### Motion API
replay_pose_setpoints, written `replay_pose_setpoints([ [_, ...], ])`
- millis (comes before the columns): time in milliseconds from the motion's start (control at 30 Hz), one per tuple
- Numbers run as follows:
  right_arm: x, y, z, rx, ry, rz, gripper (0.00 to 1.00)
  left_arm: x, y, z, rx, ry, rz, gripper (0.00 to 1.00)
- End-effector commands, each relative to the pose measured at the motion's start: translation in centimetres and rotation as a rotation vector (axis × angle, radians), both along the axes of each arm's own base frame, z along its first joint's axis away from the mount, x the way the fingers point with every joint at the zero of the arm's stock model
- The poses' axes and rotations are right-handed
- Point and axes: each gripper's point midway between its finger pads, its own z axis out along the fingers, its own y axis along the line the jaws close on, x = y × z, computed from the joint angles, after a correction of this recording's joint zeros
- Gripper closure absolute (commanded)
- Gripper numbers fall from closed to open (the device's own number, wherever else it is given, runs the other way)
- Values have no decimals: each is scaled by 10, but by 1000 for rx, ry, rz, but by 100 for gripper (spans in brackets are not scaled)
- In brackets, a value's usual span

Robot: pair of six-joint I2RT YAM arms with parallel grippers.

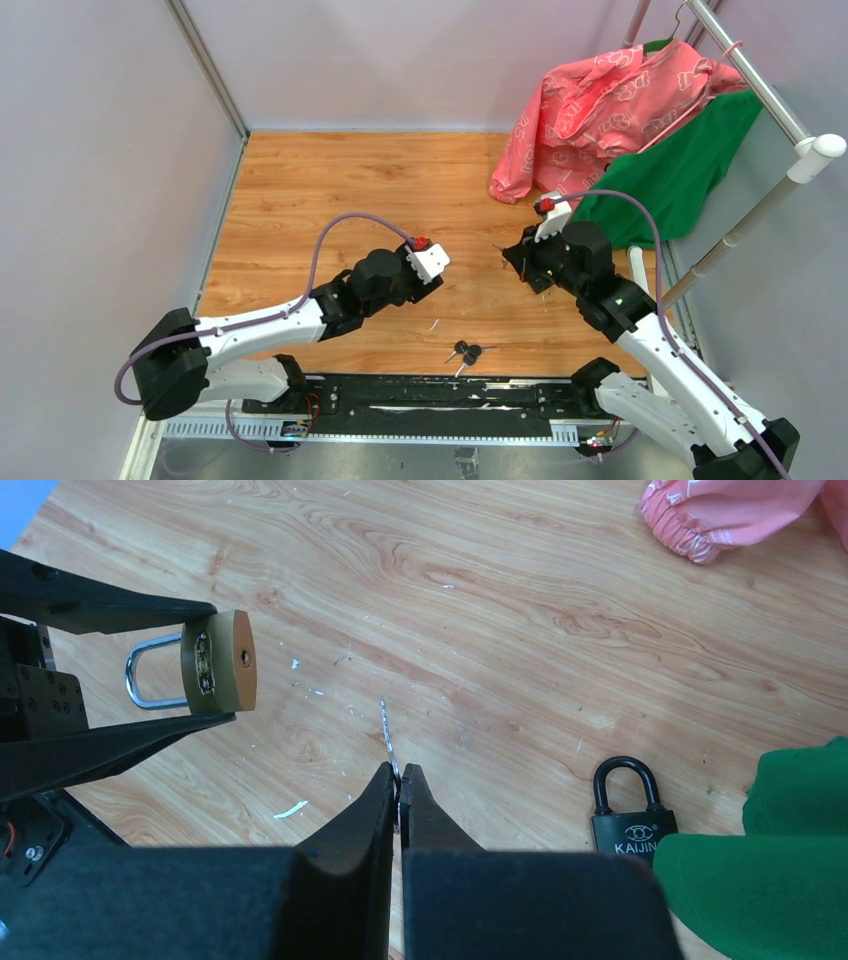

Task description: Unlock with the key

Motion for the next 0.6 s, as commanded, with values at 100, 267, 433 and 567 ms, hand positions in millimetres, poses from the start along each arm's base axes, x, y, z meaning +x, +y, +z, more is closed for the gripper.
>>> replay_pose_setpoints([
  [100, -2, 0, 8, 6, -4, 10, 100, -10, -9, 27, -149, -90, -100, 100],
  [267, -6, 1, 4, 13, 17, 20, 100, 2, 5, 31, -216, -140, 9, 100],
  [433, -9, 2, -2, 7, 53, 27, 100, 0, 8, 38, -282, -190, -12, 100],
  [567, -8, 1, 0, 10, 45, 21, 100, -2, 4, 38, -308, -170, -71, 100],
])
